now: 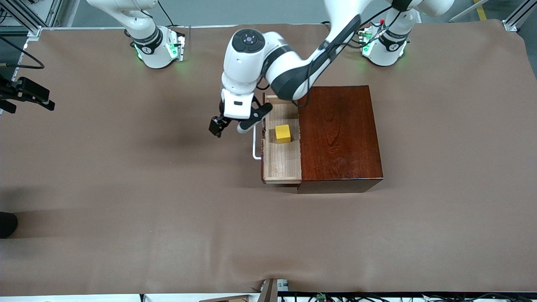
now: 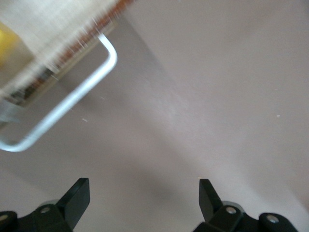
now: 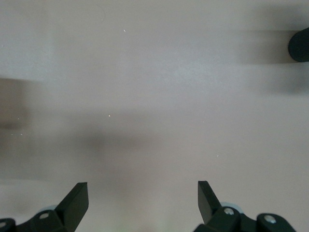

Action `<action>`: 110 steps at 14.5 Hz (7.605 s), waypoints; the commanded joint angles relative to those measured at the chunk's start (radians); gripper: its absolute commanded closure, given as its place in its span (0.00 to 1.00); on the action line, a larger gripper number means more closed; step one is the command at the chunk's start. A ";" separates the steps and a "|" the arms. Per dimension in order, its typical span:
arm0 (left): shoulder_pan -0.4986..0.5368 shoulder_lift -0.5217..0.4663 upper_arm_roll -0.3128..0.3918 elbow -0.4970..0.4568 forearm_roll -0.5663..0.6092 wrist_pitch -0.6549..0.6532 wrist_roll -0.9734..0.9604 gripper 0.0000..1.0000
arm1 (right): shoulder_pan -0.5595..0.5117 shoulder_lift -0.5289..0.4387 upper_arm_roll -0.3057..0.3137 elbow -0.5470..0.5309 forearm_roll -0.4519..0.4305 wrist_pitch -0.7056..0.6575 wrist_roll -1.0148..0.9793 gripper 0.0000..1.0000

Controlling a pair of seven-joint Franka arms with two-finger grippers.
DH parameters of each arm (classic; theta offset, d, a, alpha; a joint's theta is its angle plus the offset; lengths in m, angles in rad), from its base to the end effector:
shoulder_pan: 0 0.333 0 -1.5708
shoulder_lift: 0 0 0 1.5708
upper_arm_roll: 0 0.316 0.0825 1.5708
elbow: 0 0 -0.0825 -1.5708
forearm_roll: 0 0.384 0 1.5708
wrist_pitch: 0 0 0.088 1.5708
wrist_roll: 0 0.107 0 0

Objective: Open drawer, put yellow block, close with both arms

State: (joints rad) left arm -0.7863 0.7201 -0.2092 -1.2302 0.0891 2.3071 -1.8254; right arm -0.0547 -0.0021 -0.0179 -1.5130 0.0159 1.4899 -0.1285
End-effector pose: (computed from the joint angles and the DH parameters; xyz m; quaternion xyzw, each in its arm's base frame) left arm 0.4631 -0.6239 0.3888 0.8933 0.4091 0.0049 0.1861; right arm 0.5446 -0.0378 0.6457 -0.9995 -0.0285 0.0096 0.0090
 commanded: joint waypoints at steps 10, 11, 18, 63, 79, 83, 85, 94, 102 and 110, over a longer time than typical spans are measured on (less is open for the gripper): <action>-0.143 0.167 0.206 0.061 -0.011 -0.040 -0.247 0.00 | -0.036 -0.013 0.013 -0.001 -0.017 -0.008 -0.033 0.00; -0.149 0.163 0.218 0.061 -0.011 -0.070 -0.247 0.00 | -0.040 -0.013 0.013 -0.003 -0.017 -0.010 -0.033 0.00; -0.145 0.142 0.223 0.054 -0.006 -0.214 -0.247 0.00 | -0.040 -0.010 0.016 -0.003 -0.024 -0.033 -0.022 0.00; 0.269 -0.401 0.301 0.029 0.007 -0.831 0.794 0.00 | -0.040 -0.012 0.018 -0.001 -0.005 -0.026 -0.020 0.00; 0.613 -0.666 0.301 -0.247 0.012 -0.848 1.538 0.00 | -0.039 -0.010 0.018 -0.001 -0.005 -0.026 -0.020 0.00; 0.614 -0.663 0.304 -0.206 0.004 -0.848 1.738 0.00 | -0.040 -0.012 0.018 -0.001 -0.005 -0.025 -0.020 0.00; 0.613 -0.668 0.303 -0.201 0.006 -0.853 1.746 0.00 | -0.040 -0.012 0.018 -0.001 -0.005 -0.026 -0.020 0.00; 0.674 -0.813 0.283 -0.389 -0.074 -0.761 1.850 0.00 | -0.040 -0.010 0.018 -0.001 -0.002 -0.026 -0.019 0.00; 0.789 -0.884 0.157 -0.453 -0.075 -0.741 1.821 0.00 | -0.042 -0.006 0.018 -0.001 -0.002 -0.023 -0.020 0.00; 0.786 -0.880 0.157 -0.440 -0.121 -0.756 1.692 0.00 | -0.042 -0.006 0.018 -0.003 -0.002 -0.031 -0.020 0.00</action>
State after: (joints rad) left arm -0.0178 -0.1415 -0.0401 -1.6535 -0.0046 1.5496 -0.0960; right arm -0.0799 -0.0017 -0.0122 -1.5133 0.0120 1.4654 -0.1465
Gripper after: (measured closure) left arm 0.000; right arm 0.000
